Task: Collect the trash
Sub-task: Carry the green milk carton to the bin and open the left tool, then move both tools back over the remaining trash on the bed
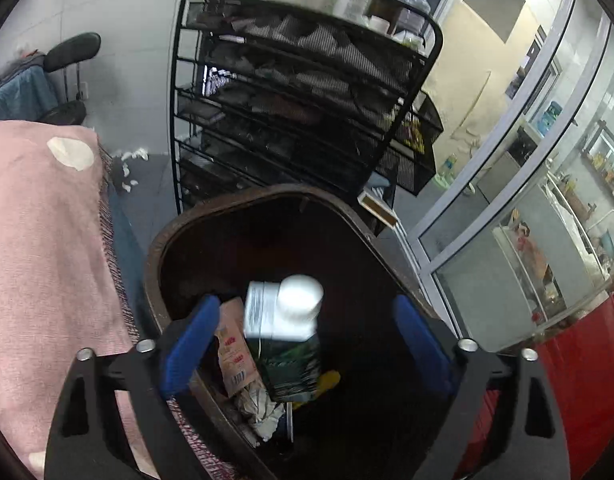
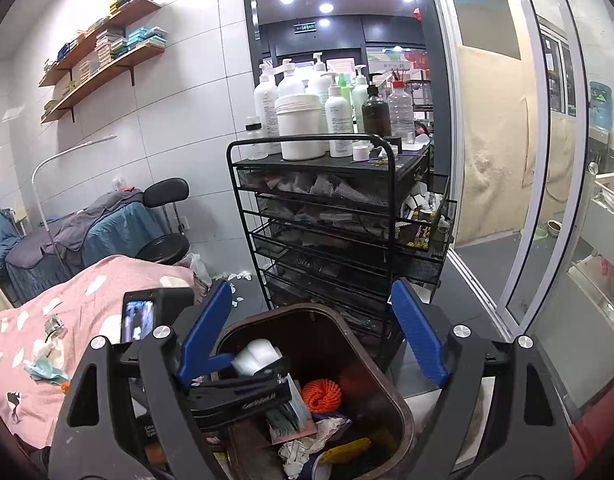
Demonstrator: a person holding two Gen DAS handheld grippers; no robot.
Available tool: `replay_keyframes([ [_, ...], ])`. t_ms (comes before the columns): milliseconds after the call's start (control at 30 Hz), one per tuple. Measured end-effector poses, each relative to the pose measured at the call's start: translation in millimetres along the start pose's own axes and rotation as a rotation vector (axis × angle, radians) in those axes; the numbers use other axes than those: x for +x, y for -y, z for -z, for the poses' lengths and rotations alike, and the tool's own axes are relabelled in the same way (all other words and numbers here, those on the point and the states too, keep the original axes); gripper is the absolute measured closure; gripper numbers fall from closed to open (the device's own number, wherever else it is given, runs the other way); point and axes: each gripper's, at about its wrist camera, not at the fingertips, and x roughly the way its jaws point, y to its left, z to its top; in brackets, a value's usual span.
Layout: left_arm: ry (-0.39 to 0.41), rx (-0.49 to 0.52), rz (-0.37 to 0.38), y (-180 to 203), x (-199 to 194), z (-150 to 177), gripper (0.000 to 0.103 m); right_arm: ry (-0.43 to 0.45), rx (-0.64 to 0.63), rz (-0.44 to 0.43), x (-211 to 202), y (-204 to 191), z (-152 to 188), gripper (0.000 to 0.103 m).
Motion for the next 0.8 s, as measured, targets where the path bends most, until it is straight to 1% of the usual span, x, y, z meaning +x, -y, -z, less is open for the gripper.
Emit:
replay_keyframes([
  [133, 0.042, 0.023, -0.018, -0.8, -13.7, -0.2, 0.013, 0.005, 0.001, 0.002, 0.2, 0.8, -1.0, 0.021],
  [267, 0.109, 0.042, -0.047, -3.0, -36.1, -2.0, 0.010, 0.008, -0.005, -0.002, -1.1, -2.6, -1.5, 0.021],
  [367, 0.161, 0.032, -0.061, -6.8, -54.0, -4.3, 0.008, 0.002, -0.013, -0.013, -0.6, -7.2, -1.7, 0.020],
  [467, 0.197, 0.013, -0.068, -14.6, -72.8, -3.3, 0.006, -0.003, -0.020, -0.028, 0.1, -14.7, -2.0, 0.019],
  [533, 0.216, 0.016, -0.092, -20.1, -83.9, -0.5, 0.006, -0.008, -0.032, -0.041, 1.2, -22.7, -1.3, 0.017],
  [667, 0.242, 0.023, -0.166, -33.7, -101.0, 8.5, 0.005, -0.015, -0.051, -0.064, 2.4, -38.2, 0.6, 0.017],
  [800, 0.255, -0.013, -0.195, -54.5, -121.4, 19.9, 0.005, -0.030, -0.071, -0.093, 6.9, -56.1, 3.6, 0.016],
])
